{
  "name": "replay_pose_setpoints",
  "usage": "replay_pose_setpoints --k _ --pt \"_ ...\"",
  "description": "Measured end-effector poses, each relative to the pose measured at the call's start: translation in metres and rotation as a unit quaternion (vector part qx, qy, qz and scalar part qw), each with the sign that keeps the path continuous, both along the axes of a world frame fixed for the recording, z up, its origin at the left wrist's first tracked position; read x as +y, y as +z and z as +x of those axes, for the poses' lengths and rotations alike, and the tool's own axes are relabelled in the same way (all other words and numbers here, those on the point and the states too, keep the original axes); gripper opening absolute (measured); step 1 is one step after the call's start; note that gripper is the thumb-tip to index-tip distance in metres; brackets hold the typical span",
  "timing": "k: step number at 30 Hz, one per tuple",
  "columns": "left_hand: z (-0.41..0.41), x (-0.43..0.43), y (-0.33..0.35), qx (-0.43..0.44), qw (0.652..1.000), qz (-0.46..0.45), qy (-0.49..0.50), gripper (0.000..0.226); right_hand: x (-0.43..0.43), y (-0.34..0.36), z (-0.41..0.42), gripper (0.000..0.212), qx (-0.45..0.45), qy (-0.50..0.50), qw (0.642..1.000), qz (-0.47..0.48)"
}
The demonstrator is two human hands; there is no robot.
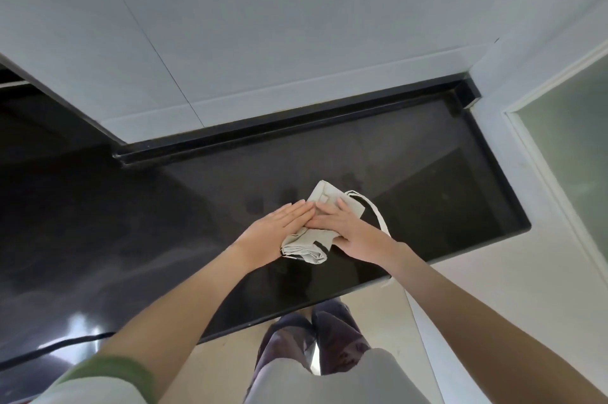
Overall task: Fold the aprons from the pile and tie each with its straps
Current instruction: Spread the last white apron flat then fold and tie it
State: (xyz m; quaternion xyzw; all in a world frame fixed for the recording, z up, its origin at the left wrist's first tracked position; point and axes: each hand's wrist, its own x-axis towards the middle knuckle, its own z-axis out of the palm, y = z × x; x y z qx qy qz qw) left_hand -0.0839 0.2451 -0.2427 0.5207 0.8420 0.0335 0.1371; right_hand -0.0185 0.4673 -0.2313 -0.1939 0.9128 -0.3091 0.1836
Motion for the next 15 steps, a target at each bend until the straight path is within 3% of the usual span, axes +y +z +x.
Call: replay_pose_setpoints --k 3,6,8,15 --pt "0.007 0.009 -0.007 0.109 0.993 -0.016 -0.036 0.050 0.006 -0.011 0.009 0.071 0.106 -0.005 0.993 0.046" --pt "0.022 0.023 0.000 0.185 0.977 -0.100 -0.022 0.052 0.012 -0.013 0.015 0.089 0.157 -0.050 0.983 0.075" --pt "0.029 0.037 0.012 0.156 0.972 -0.175 0.009 0.056 0.015 -0.015 0.020 0.088 0.165 -0.037 0.983 0.077" --pt "0.018 0.025 0.006 0.119 0.987 -0.103 0.005 0.063 0.023 -0.035 0.034 0.085 0.123 -0.021 0.989 0.074"
